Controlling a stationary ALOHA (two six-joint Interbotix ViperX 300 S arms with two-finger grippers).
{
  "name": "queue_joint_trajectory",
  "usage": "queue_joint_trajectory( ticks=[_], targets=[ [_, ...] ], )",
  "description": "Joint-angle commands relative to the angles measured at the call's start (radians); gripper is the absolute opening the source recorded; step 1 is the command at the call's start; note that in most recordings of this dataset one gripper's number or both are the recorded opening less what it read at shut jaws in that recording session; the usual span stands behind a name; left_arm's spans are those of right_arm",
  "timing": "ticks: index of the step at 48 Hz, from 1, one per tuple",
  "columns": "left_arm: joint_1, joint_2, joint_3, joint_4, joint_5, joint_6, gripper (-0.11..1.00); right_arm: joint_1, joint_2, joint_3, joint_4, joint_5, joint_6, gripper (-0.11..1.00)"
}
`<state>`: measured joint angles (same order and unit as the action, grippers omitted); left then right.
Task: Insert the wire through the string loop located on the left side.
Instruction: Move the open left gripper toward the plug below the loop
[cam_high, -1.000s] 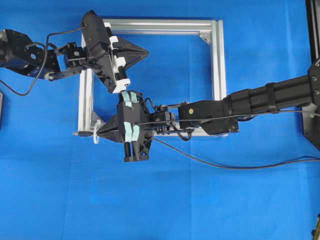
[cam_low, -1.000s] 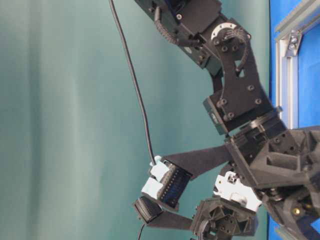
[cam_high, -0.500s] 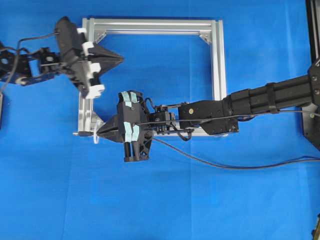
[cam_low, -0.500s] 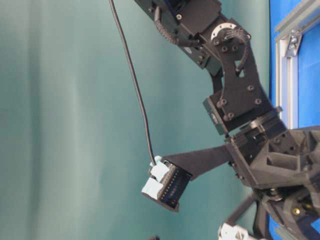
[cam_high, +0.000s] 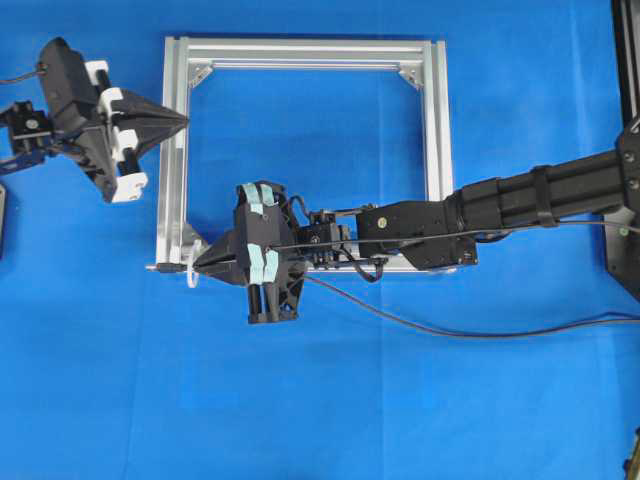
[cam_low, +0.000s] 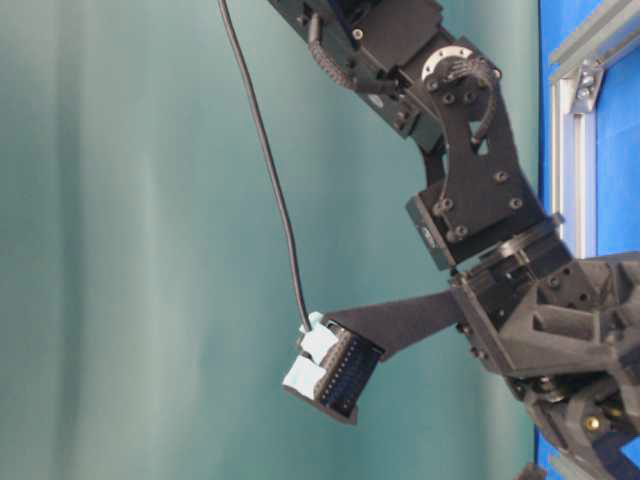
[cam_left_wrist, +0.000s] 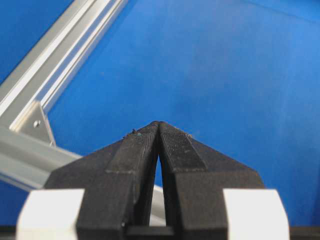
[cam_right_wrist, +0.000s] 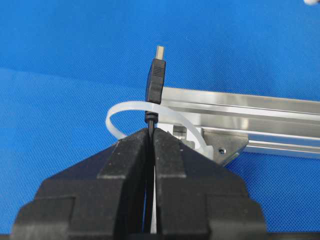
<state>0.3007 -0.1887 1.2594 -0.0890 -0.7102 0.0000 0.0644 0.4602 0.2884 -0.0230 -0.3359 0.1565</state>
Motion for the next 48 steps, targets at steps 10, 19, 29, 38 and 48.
queue_joint_trajectory(
  ticks=[10, 19, 29, 38, 48],
  targets=[
    [0.002, -0.02, -0.006, 0.003, -0.006, -0.003, 0.0, -0.005, -0.023, -0.021, 0.003, -0.003, 0.0, -0.1],
    [-0.041, -0.028, -0.002, 0.003, -0.008, -0.011, 0.0, -0.005, -0.023, -0.021, 0.003, -0.003, 0.0, -0.1],
    [-0.186, -0.041, 0.008, 0.003, -0.008, -0.012, 0.0, -0.005, -0.023, -0.021, 0.003, -0.005, 0.0, -0.1],
    [-0.305, -0.066, 0.018, 0.003, -0.006, -0.012, 0.0, -0.005, -0.023, -0.021, 0.003, -0.003, 0.0, -0.1],
    [-0.43, -0.109, 0.038, 0.003, -0.005, -0.011, 0.0, -0.005, -0.023, -0.021, 0.003, -0.003, 0.0, -0.1]
  ],
)
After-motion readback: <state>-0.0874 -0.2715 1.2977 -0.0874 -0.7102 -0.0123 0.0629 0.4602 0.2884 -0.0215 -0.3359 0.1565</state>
